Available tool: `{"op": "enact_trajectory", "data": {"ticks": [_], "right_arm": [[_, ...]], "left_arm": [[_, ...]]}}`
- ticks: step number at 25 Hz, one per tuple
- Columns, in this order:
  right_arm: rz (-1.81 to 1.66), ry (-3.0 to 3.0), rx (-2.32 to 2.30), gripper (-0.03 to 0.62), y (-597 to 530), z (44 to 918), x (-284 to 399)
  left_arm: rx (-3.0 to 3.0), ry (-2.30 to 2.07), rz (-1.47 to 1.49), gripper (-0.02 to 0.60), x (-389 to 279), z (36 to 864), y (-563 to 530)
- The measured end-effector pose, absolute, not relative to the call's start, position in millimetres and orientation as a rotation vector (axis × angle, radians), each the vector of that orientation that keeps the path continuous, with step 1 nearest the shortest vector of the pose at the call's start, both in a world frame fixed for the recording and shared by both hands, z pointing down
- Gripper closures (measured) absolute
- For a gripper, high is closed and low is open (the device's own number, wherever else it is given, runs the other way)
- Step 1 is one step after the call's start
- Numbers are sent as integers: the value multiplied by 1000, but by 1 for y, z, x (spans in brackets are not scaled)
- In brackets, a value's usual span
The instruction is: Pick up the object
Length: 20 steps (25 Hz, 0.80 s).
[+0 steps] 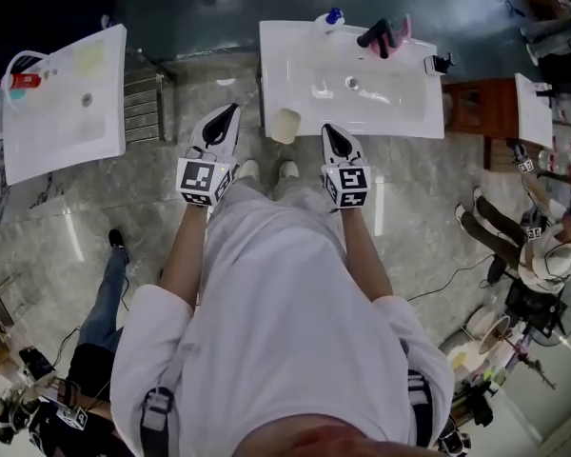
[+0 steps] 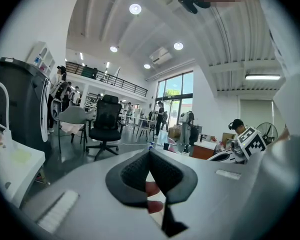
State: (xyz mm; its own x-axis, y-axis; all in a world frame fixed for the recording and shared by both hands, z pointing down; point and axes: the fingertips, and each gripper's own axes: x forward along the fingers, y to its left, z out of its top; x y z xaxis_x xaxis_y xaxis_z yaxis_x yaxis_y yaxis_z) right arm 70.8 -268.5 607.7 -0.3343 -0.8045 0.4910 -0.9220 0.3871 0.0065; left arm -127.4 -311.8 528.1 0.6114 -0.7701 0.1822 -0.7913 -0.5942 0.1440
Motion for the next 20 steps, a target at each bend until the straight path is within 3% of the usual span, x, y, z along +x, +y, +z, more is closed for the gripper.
{"op": "enact_trajectory", "data": {"ticks": [2, 10, 20], "right_arm": [[419, -2232, 1474, 589, -271, 614, 74], [540, -2209, 1362, 377, -277, 649, 82], [712, -2179, 1180, 298, -287, 706, 68]], "left_arm": [[2613, -1311, 153, 581, -129, 530, -311], [2551, -1401, 181, 581, -130, 534, -300], [2427, -1550, 256, 581, -158, 543, -277]]}}
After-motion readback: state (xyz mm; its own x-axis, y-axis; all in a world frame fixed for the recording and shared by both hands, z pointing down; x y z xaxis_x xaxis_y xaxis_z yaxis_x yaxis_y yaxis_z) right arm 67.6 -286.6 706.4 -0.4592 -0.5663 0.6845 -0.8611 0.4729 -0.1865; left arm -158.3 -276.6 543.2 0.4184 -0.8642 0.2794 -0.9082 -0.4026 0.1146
